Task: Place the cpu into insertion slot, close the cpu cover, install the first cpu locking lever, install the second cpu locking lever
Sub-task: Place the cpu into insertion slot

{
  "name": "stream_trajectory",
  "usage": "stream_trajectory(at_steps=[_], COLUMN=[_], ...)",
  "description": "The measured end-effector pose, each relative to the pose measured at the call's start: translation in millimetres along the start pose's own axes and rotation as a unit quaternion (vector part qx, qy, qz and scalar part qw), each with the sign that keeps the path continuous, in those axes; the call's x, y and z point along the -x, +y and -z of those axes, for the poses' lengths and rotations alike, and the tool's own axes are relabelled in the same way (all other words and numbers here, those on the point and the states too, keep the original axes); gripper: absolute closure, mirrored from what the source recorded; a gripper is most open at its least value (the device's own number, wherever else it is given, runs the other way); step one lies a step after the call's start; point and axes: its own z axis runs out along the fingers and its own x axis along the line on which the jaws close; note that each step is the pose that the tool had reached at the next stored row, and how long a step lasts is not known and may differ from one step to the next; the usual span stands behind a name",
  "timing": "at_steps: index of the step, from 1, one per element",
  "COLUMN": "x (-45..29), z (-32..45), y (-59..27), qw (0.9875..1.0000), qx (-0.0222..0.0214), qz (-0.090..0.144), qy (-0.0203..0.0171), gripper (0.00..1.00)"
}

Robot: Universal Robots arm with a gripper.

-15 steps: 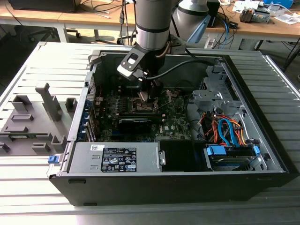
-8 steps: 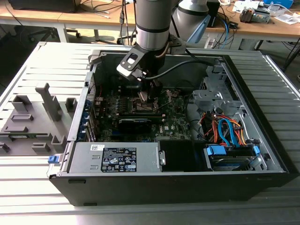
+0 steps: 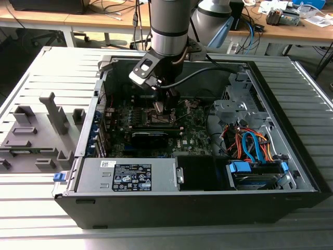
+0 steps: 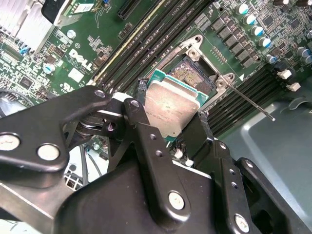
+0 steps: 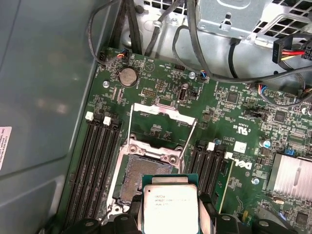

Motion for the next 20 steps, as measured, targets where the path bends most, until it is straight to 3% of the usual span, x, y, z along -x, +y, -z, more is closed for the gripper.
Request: stream_trajectory(at_steps=[20], x=[0.0], z=[-0.7], y=[0.0], qw=[0.9996], qx=[-0.0002], qz=[-0.029], qy=[-0.0004], gripper=[0.46])
